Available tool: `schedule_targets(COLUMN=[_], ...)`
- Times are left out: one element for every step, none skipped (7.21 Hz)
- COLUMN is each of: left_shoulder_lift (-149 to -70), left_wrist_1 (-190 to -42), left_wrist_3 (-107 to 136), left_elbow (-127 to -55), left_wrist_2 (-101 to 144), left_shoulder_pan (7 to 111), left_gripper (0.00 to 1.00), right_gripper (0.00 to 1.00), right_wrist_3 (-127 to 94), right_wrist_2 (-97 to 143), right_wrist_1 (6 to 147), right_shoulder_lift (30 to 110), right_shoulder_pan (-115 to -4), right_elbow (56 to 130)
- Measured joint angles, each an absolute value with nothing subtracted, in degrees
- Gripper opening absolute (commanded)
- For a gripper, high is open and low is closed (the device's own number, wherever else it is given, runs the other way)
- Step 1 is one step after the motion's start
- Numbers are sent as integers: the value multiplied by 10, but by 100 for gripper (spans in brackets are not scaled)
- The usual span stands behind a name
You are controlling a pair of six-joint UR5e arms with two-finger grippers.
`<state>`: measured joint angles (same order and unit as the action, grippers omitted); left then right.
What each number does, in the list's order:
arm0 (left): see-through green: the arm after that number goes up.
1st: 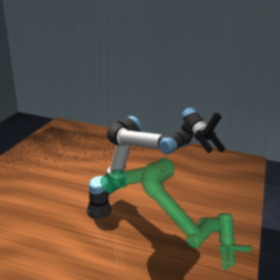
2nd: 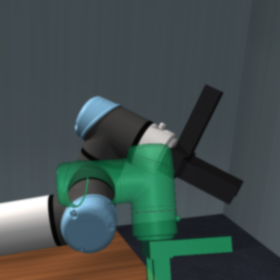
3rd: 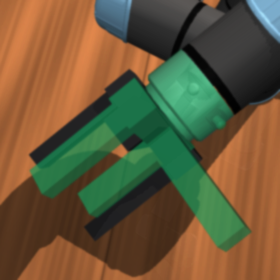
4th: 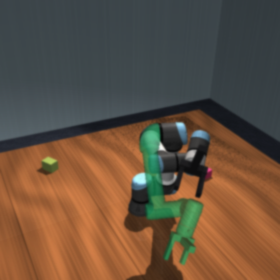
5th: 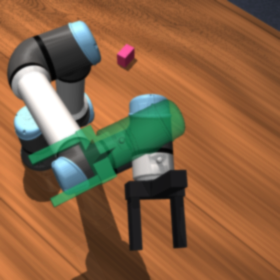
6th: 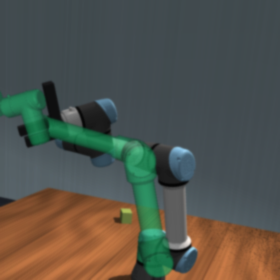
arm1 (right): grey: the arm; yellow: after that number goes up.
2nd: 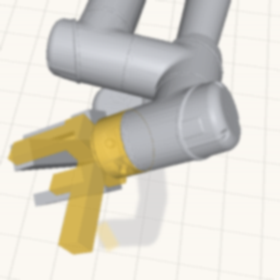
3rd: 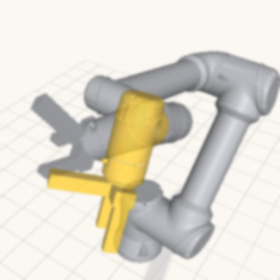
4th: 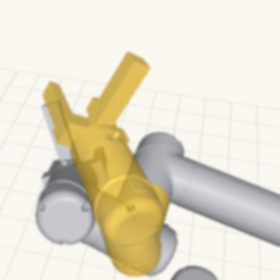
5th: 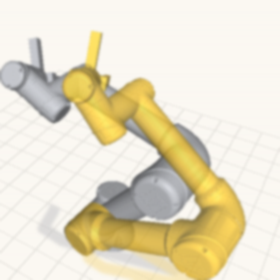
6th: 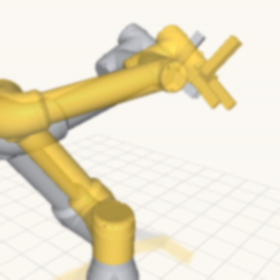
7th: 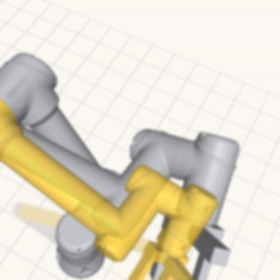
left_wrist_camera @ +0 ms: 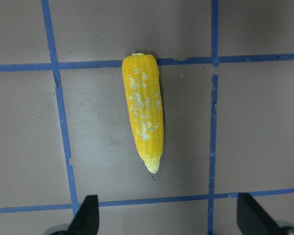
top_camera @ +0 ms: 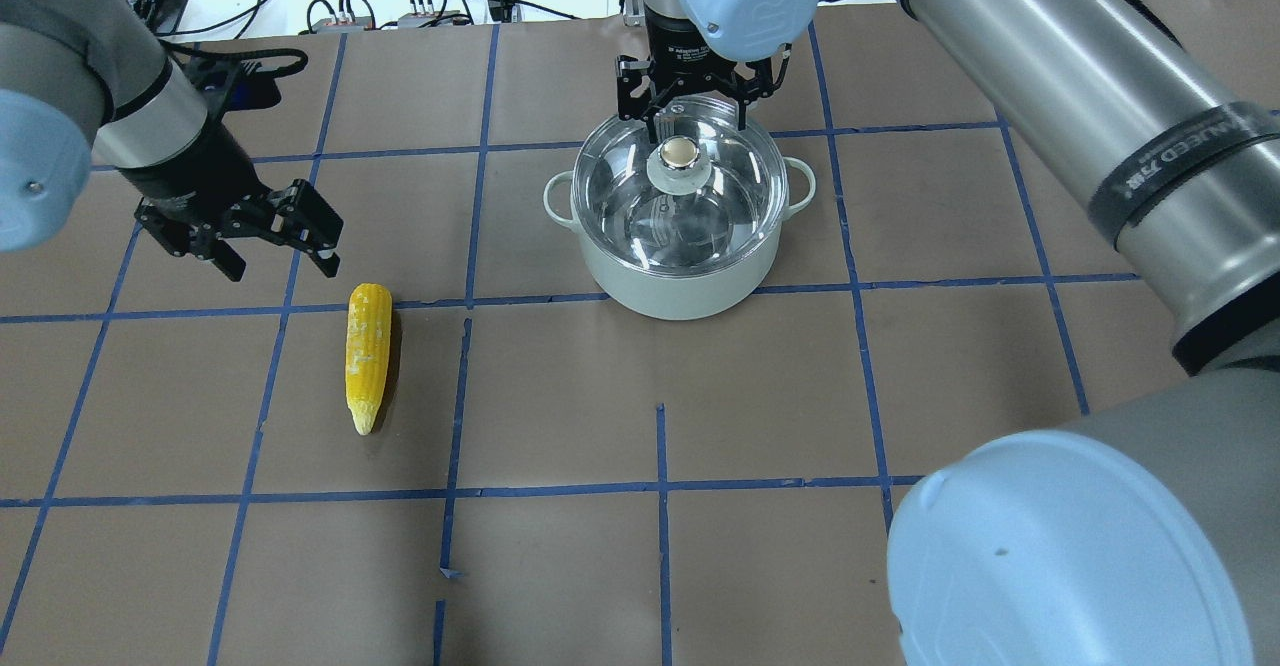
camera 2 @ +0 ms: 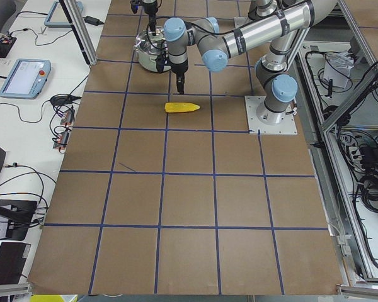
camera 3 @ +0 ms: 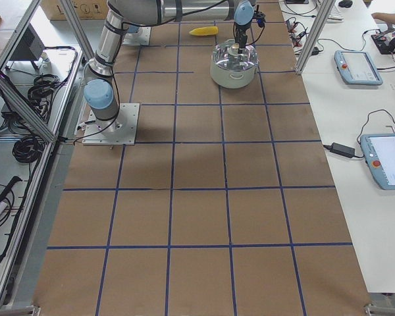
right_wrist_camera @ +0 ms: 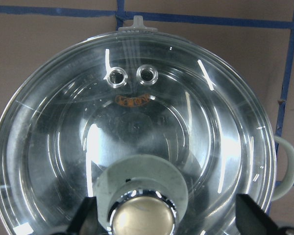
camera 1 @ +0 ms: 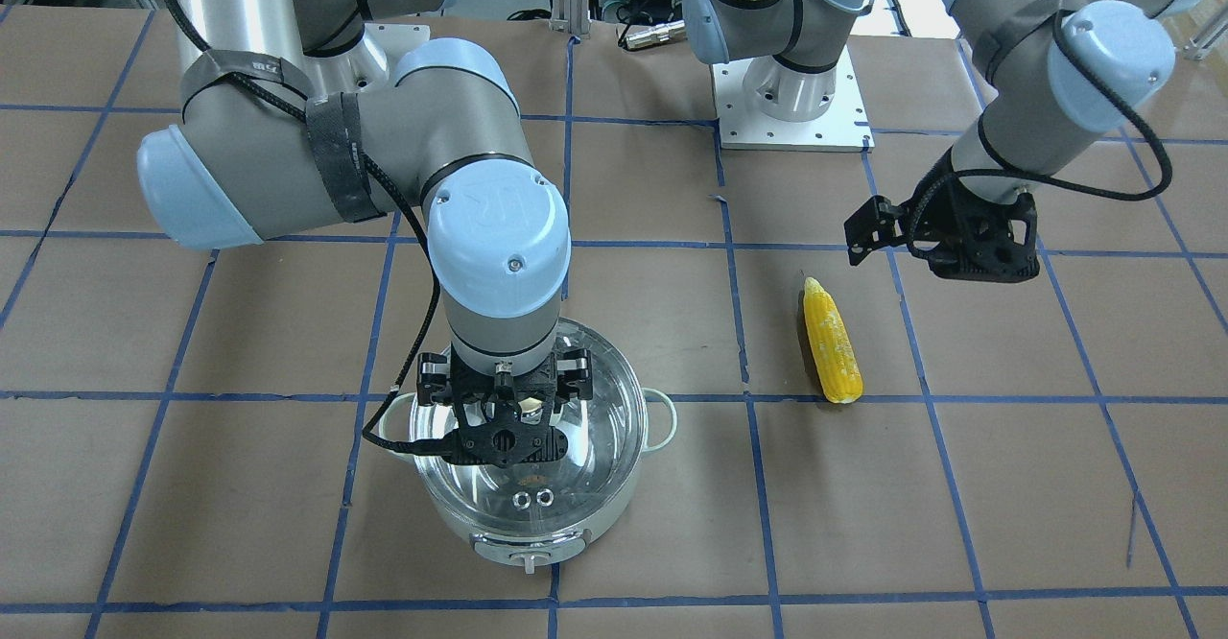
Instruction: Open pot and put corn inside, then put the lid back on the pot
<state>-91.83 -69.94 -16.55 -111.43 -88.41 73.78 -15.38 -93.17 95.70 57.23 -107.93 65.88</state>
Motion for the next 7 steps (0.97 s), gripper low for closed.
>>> schedule_targets(left_shoulder_lift=[-929,-944,-959,-970,-976,-984,-1004], left_wrist_1=[-630,-582,-553,-534,-523,-511,-481], left_wrist_3=[-158,-154,-152,-151,-152,-152,-150], left_elbow=[-1155,-1182,-1194,-1200,-1202,-1203,-1203], left_wrist_2=[-883,-883,-882,-882,-874,-859,-849], left_shoulder_pan=[738,740,743,745,745,745,744], left_gripper=[100,100,100,100,100,100,100], right_gripper=[89,89,87,71,48,24,14], right_wrist_3=[-157,-159,-160,-160,-160,-160,-160], right_wrist_2=[-931,-931,-930,-929,-929,-928,-923], right_wrist_1=[958,958,959,959,960,960,960], right_shoulder_lift=[572,571,570,570,569,569,569], right_shoulder_pan=[-1083,-1085,-1086,-1087,-1087,-1087,-1087], right_elbow=[661,661,661,662,664,667,668])
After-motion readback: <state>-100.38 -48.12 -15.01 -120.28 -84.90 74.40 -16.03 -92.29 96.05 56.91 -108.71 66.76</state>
